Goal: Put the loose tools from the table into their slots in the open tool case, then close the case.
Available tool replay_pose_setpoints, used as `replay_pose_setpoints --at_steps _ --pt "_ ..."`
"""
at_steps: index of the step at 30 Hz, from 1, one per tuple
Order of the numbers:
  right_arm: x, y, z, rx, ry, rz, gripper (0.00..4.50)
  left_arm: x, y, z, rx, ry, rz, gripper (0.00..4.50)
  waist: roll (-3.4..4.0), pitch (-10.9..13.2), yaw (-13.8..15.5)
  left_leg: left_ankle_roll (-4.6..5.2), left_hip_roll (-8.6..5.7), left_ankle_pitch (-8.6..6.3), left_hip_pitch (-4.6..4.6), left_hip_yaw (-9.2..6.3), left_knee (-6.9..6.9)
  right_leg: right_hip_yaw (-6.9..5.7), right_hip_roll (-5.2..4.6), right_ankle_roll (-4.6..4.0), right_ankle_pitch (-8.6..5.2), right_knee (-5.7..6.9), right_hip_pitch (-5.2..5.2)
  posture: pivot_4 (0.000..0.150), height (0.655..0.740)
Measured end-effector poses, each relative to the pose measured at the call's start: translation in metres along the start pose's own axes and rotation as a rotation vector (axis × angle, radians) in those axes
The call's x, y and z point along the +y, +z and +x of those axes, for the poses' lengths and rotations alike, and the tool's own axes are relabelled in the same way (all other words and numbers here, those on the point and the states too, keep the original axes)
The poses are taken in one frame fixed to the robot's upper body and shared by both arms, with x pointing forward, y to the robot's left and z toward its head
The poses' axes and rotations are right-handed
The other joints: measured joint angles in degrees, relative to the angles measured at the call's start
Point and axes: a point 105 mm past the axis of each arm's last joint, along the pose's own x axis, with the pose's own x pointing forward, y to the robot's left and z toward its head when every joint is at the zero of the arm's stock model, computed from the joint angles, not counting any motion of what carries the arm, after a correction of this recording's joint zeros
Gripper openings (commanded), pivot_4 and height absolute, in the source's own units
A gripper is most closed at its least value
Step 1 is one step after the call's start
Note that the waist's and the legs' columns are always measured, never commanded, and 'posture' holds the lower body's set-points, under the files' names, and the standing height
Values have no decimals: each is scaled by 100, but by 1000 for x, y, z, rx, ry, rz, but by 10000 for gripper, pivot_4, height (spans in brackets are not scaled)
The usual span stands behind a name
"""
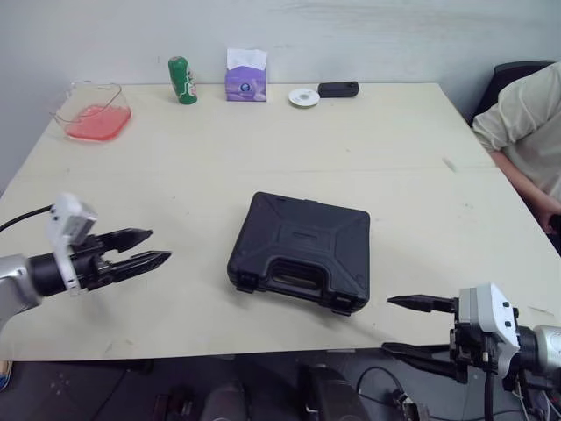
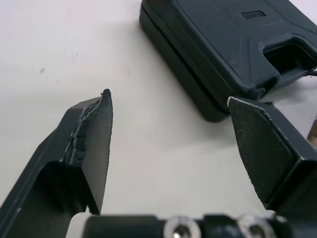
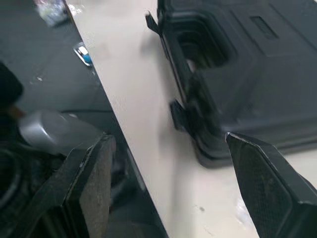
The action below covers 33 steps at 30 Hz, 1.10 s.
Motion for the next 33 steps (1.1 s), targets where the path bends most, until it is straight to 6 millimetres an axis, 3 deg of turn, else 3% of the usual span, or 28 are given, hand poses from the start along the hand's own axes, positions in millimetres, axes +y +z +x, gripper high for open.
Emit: replay_pose_setpoints --at_steps 6,7,13,18,24,33 --pt "2 -12 23 33 35 81 227 23 23 72 -38 -43 103 4619 -8 0 25 3 -8 7 -62 21 50 -2 31 17 8 11 -49 1500 7400" --pt "1 -13 26 31 37 91 0 23 27 84 -37 -59 121 555 -9 -1 42 3 -16 7 -59 22 50 -1 33 20 10 14 -49 1500 7400" --pt "-5 -34 34 119 35 142 0 21 28 139 18 -154 201 555 -10 -1 91 13 -21 10 -70 56 54 7 72 36 19 25 -79 1500 7400" --pt "-14 -35 41 160 17 89 0 31 32 182 65 -108 261 555 -14 0 125 10 -19 12 -83 54 71 9 81 37 20 45 -94 1500 7400" --pt "-23 -35 43 158 -11 87 0 33 36 203 61 -60 274 555 -15 1 101 14 -16 10 -99 58 75 10 81 42 22 44 -105 1500 7400" --pt "-26 -33 43 163 -1 78 0 27 35 208 62 -109 332 555 -15 1 116 19 -14 7 -137 44 118 -2 81 51 29 54 -122 1500 7400"
